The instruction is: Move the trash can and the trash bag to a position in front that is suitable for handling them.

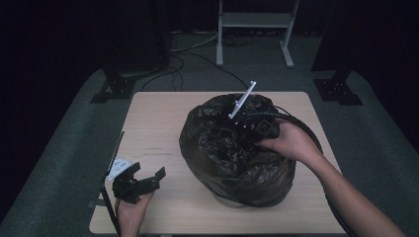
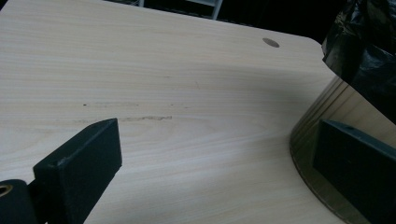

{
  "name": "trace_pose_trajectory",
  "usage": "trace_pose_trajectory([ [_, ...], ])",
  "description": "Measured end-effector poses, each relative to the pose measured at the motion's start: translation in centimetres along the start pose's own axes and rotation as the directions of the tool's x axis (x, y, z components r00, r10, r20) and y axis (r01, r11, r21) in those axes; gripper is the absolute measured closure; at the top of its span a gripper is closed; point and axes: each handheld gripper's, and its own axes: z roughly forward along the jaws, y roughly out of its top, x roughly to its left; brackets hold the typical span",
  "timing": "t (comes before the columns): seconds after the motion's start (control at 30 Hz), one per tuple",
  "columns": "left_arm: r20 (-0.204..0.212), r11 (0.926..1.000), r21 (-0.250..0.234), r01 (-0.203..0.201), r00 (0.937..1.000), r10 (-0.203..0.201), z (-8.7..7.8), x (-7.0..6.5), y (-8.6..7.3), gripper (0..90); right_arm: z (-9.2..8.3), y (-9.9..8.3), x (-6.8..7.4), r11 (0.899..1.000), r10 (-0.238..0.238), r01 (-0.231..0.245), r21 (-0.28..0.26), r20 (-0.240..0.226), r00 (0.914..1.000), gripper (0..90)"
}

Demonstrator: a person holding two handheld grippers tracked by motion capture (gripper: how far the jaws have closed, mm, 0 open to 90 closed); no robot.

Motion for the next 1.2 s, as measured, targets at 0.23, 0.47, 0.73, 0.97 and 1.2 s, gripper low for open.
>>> trace_pose_trajectory([
  [0.23,0.003,1.0,0.003,-0.001,1.0,0.001,0.0,0.0,0.0,0.9,-0.9,-0.2,0.2,1.0,-0.001,0.002,-0.025,0.02,0.9998,75.0],
  [0.47,0.005,1.0,0.001,-0.002,1.0,0.002,0.0,0.0,0.0,0.9,-4.1,-0.4,-0.1,0.991,0.026,-0.026,-0.132,-0.001,0.9997,52.3],
  [0.73,0.01,1.0,0.001,-0.003,0.9999,0.003,0.0,-0.1,0.0,0.9,-6.3,1.0,0.0,0.965,0.011,-0.018,-0.262,-0.028,0.9995,47.3],
  [0.97,0.015,1.0,0.001,-0.003,0.9999,0.003,0.0,-0.2,0.1,0.9,-4.7,3.3,-0.6,0.949,0.025,-0.018,-0.315,0.017,0.9995,67.7],
  [1.2,0.017,1.0,-0.007,-0.002,0.9999,0.002,-0.2,0.0,0.1,0.9,-0.9,4.0,-1.8,0.982,0.039,-0.035,-0.183,0.02,0.999,88.9],
])
